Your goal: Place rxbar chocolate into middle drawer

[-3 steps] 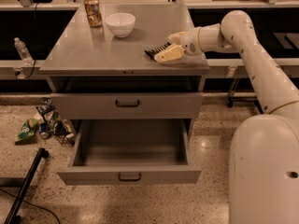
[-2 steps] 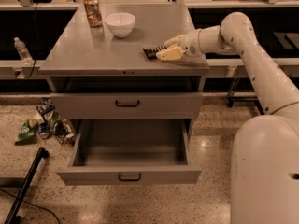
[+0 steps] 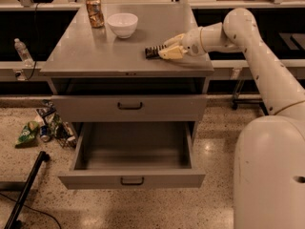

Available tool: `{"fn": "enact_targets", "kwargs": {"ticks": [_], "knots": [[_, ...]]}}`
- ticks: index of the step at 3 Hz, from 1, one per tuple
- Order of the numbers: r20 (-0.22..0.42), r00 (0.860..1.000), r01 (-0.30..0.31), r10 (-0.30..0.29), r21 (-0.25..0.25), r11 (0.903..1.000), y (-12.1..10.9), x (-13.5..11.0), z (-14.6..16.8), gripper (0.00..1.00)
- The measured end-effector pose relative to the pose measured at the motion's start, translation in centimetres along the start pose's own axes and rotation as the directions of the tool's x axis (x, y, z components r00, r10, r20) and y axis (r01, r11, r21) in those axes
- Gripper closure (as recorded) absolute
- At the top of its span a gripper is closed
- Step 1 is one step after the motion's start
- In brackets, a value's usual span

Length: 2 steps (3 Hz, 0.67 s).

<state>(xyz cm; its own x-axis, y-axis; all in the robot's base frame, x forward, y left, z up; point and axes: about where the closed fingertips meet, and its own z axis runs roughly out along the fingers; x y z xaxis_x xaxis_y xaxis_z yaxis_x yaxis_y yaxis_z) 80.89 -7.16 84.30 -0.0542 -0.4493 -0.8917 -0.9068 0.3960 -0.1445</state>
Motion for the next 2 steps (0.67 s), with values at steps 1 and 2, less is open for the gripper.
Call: {"fn": "enact_targets", "kwargs": {"ticks": [1,2], "knots": [[0.003,0.998,0.062,-0.061,-0.032,0.9976,1.2,-1.5,-1.3,1.00],[-0.043,0.992,0.114,-0.119,-0.098,0.9886,3.8,-0.7,-3.6,1.00]]}}
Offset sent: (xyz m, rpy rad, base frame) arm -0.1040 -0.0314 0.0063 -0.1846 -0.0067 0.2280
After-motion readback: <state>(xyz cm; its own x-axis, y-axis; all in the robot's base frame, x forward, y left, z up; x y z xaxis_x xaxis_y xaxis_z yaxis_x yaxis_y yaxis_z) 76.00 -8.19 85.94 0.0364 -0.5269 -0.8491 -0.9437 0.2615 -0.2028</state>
